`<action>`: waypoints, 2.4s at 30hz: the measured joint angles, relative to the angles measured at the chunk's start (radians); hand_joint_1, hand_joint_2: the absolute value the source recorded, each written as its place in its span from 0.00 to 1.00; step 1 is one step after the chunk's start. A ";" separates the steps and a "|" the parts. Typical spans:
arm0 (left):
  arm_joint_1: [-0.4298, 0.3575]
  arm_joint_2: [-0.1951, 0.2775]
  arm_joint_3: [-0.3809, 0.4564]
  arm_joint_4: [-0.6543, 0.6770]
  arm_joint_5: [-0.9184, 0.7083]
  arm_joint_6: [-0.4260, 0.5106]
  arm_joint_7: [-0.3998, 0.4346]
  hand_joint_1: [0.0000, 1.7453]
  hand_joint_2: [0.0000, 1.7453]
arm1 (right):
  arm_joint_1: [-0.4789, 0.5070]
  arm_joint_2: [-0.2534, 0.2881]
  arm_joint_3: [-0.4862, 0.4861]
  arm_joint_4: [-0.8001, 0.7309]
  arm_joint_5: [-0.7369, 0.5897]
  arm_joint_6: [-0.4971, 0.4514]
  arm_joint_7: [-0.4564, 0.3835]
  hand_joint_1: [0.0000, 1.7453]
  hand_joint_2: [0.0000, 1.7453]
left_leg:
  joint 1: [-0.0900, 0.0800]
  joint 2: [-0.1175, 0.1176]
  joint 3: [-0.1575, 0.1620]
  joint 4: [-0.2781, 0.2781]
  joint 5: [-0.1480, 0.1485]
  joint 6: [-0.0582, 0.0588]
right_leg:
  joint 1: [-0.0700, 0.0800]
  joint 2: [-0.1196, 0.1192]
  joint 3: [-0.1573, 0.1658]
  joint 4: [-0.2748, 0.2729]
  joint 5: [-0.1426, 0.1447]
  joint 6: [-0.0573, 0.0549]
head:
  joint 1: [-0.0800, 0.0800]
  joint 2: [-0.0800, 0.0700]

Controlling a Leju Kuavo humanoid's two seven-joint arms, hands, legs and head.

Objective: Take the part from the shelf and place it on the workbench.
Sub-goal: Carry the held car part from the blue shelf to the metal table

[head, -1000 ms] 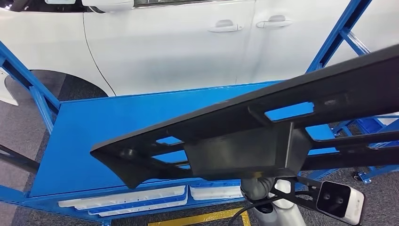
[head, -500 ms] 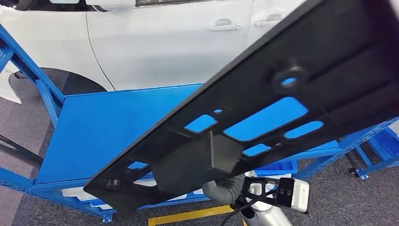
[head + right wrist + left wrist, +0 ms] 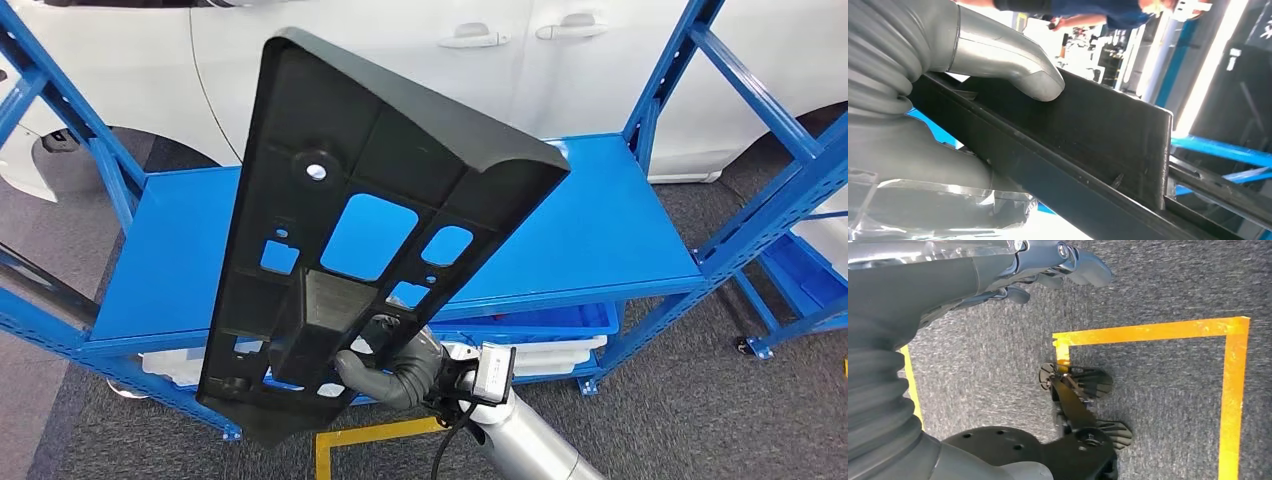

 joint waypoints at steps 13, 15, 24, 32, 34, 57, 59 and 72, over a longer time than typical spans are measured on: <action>0.010 0.000 0.000 0.000 -0.008 0.021 0.015 0.00 1.00 | 0.038 0.028 -0.078 -0.063 -0.053 0.084 -0.001 1.00 1.00 | -0.002 0.008 -0.122 -0.010 0.115 0.034 | -0.006 0.006 0.079 0.100 -0.108 0.023 | 0.003 0.000; 0.011 0.000 0.000 0.000 -0.010 0.019 0.016 0.00 1.00 | 0.050 0.039 -0.102 -0.101 -0.055 0.100 -0.001 1.00 1.00 | -0.002 0.008 -0.129 -0.010 0.127 0.024 | 0.001 0.003 0.153 -0.014 -0.119 0.009 | 0.003 0.000; 0.019 0.007 0.001 0.000 -0.016 0.009 0.017 0.00 1.00 | 0.131 0.066 -0.193 -0.209 -0.053 0.137 0.000 1.00 1.00 | 0.006 0.008 -0.209 0.263 -0.055 -0.016 | 0.001 -0.005 0.108 -0.044 -0.062 -0.025 | 0.002 0.000; 0.020 0.016 0.001 -0.001 -0.023 0.010 0.021 0.00 1.00 | 0.167 0.073 -0.229 -0.230 -0.044 0.157 0.000 1.00 1.00 | -0.003 0.004 -0.025 0.004 0.027 0.008 | 0.004 -0.004 0.048 -0.001 -0.037 0.003 | 0.003 0.000; 0.020 0.018 0.001 -0.001 -0.027 0.009 0.022 0.00 1.00 | 0.175 0.073 -0.237 -0.231 -0.040 0.159 -0.001 1.00 1.00 | 0.002 0.007 -0.034 -0.004 0.040 0.021 | 0.003 -0.001 0.039 0.013 -0.049 0.015 | 0.003 0.000; 0.017 0.023 0.005 -0.003 -0.028 0.025 0.014 0.00 1.00 | 0.215 0.083 -0.270 -0.216 -0.037 0.195 0.000 1.00 1.00 | 0.004 0.007 -0.154 0.262 0.009 -0.010 | 0.007 0.000 0.032 -0.026 -0.018 -0.030 | 0.002 0.000; 0.015 0.024 0.005 -0.004 -0.028 0.025 0.013 0.00 1.00 | 0.214 0.084 -0.271 -0.214 -0.039 0.195 0.000 1.00 1.00 | -0.003 0.007 -0.038 0.117 0.022 0.005 | 0.011 0.001 0.010 -0.018 -0.001 -0.026 | 0.002 0.000; 0.015 0.024 0.006 -0.004 -0.034 0.021 0.007 0.00 1.00 | 0.221 0.083 -0.288 -0.205 -0.040 0.205 0.000 1.00 1.00 | -0.010 0.018 -0.067 -0.028 0.077 0.039 | -0.008 0.006 -0.030 0.248 -0.130 0.026 | 0.007 0.000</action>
